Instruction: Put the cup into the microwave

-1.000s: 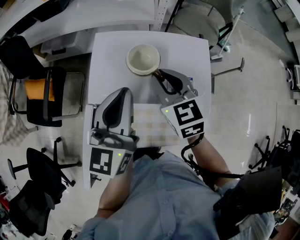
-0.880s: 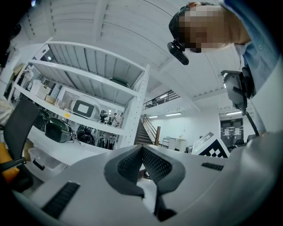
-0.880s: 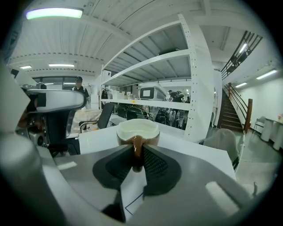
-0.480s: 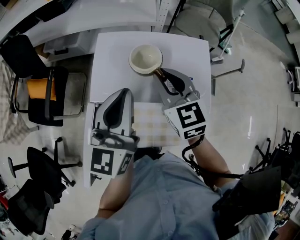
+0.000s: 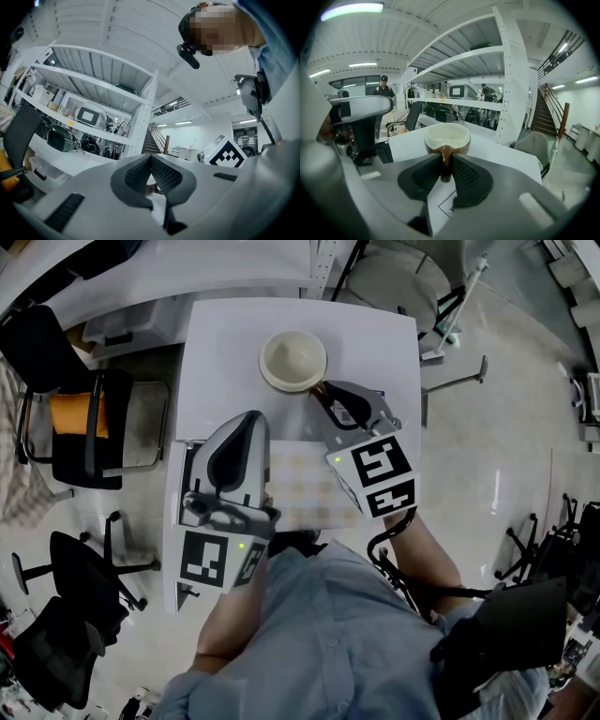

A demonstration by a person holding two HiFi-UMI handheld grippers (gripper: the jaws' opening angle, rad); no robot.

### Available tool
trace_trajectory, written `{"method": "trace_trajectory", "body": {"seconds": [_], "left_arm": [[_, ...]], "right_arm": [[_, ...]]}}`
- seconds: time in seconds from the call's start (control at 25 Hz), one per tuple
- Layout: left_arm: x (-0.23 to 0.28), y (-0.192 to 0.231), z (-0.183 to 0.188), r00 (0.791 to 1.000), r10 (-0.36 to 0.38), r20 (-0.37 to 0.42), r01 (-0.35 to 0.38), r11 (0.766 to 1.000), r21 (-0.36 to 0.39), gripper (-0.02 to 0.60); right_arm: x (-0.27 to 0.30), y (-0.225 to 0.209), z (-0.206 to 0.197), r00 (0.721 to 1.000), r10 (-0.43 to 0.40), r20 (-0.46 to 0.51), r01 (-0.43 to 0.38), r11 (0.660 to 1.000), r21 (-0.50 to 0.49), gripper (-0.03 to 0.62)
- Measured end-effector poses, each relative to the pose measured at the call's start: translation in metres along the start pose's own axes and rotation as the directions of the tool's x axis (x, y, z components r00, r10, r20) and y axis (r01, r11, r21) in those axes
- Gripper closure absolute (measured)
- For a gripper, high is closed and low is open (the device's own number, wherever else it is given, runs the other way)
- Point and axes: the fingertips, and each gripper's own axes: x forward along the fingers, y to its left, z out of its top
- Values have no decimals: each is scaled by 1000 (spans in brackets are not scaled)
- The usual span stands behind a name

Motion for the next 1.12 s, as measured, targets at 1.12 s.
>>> {"method": "trace_trajectory", "body": {"seconds": [1.12], "left_arm": [[13,13,-7,1000,4,-7,-5,999,-43,577]], "right_arm": [[-8,-1,19,997,50,65,-50,999,-9,531]]}}
